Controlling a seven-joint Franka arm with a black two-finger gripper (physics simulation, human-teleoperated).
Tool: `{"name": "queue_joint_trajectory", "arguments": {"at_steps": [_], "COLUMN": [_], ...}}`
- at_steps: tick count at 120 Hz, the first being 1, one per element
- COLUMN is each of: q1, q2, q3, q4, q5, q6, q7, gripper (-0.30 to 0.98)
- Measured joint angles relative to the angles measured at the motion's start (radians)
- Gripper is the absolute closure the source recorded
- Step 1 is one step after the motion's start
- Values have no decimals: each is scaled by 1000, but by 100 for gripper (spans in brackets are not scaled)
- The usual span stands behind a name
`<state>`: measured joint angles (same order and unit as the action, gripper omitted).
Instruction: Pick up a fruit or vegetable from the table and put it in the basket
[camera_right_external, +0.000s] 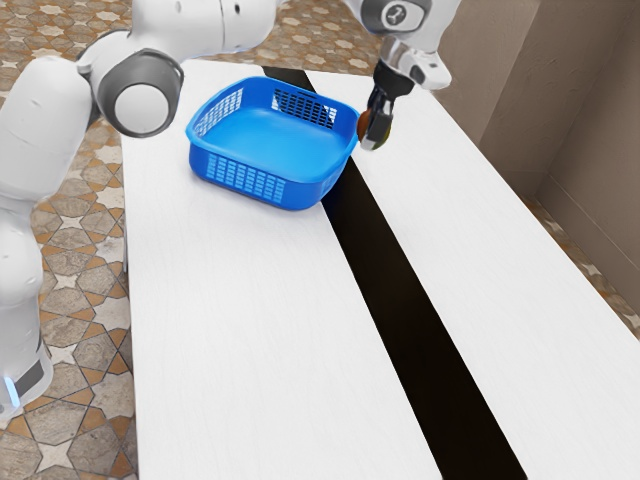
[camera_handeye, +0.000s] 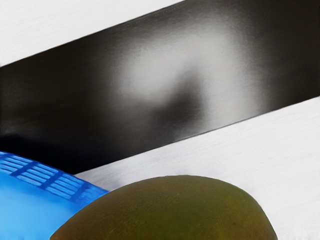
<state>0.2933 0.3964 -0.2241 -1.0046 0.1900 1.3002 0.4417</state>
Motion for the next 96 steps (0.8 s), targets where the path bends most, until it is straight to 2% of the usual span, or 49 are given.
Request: {"name": "queue_joint_trajectory", "arguments": {"at_steps": [19, 36, 70, 96], "q1": [11, 38, 139, 157], "q2": [-152, -175, -135, -104], "q3": [92, 140, 171, 206], "q4": [-223, -273, -313, -315], "q5": [-62, -84, -48, 0], "q6": [-17, -39, -59, -54], "q7": [-15, -23, -6, 31], "gripper": [42, 42, 42, 42]}}
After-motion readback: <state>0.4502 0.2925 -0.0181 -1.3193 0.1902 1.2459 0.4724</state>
